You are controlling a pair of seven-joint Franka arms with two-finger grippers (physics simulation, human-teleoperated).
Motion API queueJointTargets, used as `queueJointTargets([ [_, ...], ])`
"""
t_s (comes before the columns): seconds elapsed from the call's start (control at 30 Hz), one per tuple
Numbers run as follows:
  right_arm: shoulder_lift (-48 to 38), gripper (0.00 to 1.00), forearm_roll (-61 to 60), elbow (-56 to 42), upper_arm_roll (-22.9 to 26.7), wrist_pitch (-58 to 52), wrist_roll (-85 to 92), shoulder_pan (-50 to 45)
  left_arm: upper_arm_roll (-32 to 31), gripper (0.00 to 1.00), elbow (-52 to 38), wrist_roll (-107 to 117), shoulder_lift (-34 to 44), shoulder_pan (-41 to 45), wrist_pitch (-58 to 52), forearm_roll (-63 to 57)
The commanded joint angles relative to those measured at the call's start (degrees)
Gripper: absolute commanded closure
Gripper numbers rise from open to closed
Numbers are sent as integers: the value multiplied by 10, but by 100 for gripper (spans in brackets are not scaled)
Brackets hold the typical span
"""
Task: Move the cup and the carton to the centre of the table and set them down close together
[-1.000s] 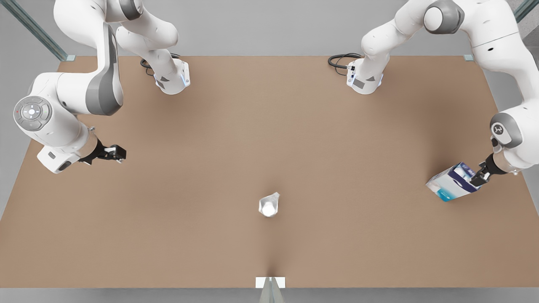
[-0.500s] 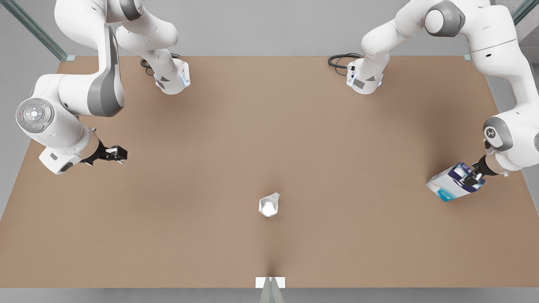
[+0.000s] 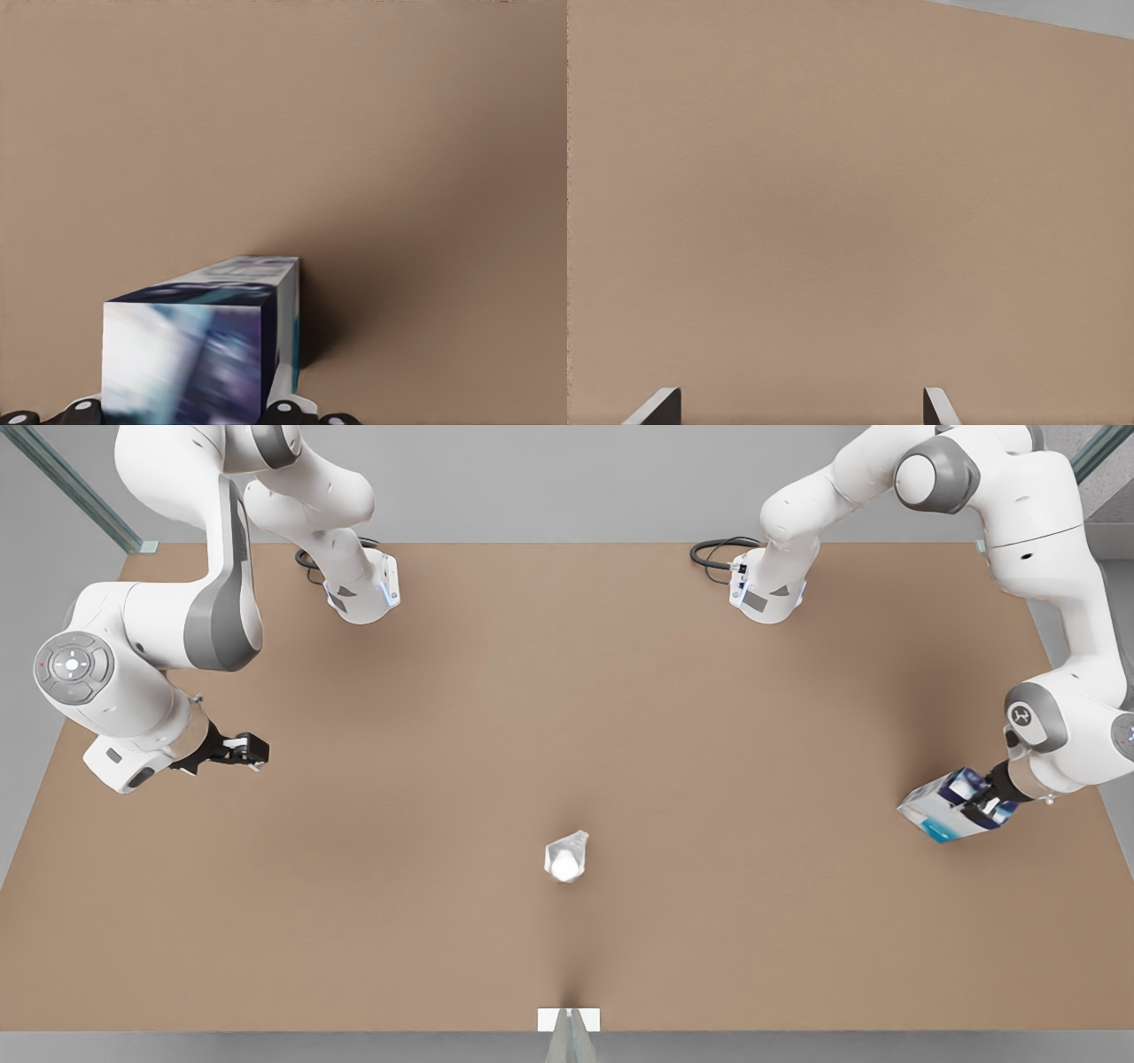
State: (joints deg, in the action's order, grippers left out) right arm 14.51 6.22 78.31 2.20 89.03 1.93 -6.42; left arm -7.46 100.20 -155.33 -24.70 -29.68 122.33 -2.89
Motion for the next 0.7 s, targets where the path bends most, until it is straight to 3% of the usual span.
queueJointTargets([
  [0.0, 0, 0, 0, 0, 0, 0, 0, 0, 0, 56, 0, 2, 1, 1, -2, -55],
  [0.1, 1, 0, 0, 0, 0, 1, 0, -2, -1, 55, 0, 6, 29, 8, -28, -55],
  [0.23, 1, 0, 0, 0, 0, 1, 0, -2, -2, 55, -11, 101, 61, 86, -82, -42],
  [0.47, 0, 0, -1, 0, 0, 0, 0, 0, -4, 55, -4, 440, 101, 248, -137, -25],
  [0.67, 1, 0, 0, 0, 0, 1, 0, 0, -4, 55, -22, 741, 91, 397, -149, -1],
])
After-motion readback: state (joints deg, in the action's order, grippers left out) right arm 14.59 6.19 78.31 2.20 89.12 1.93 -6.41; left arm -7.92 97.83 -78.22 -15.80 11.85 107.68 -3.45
